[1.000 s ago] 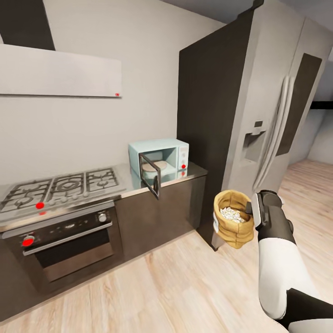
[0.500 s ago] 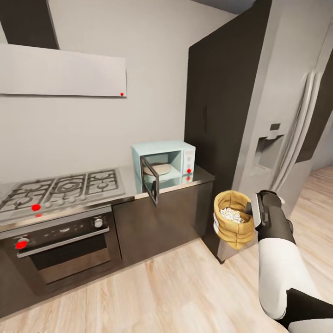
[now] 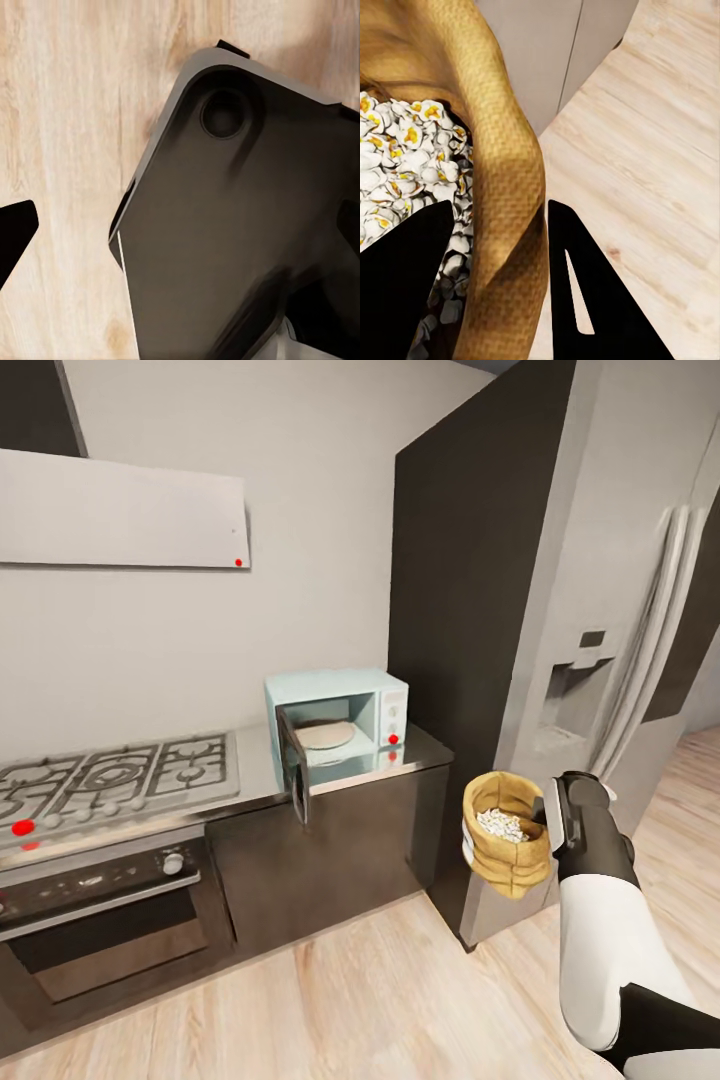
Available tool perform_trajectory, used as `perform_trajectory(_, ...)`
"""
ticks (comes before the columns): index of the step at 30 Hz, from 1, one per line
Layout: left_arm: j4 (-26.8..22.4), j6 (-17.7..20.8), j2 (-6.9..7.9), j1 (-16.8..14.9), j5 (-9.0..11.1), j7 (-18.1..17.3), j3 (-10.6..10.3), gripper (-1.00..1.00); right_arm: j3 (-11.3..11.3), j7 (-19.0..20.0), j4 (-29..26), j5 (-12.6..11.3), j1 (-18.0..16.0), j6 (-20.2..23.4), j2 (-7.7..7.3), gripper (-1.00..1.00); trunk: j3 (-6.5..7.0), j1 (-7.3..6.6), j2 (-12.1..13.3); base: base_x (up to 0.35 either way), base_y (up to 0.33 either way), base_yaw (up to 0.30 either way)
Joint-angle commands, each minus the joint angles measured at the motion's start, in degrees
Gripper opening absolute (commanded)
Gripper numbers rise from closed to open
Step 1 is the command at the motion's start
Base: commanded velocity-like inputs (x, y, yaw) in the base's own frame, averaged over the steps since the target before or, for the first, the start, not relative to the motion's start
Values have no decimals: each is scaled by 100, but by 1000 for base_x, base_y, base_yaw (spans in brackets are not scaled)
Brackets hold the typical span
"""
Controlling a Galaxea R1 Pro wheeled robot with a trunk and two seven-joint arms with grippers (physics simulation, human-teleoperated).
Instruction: In the kitchen, take the popcorn bag from the countertop, put it into the microwave, and heat it until the popcorn is cooked so the cooked popcorn ends up inside the bag.
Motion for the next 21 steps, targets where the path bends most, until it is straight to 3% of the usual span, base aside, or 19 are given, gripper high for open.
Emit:
perform_trajectory(1,-9,-10,-2,1,9,19,11,100,-13,32,-5,53,-5,27,5,-100,-7,3,-4,227,-265,0)
perform_trajectory(11,-9,-10,-2,1,1,19,12,100,-13,21,-7,53,-5,27,10,-100,-7,3,-4,226,-265,7)
perform_trajectory(21,-9,-18,6,1,8,19,3,100,-13,20,16,41,-5,27,13,-100,-7,3,-4,187,-225,252)
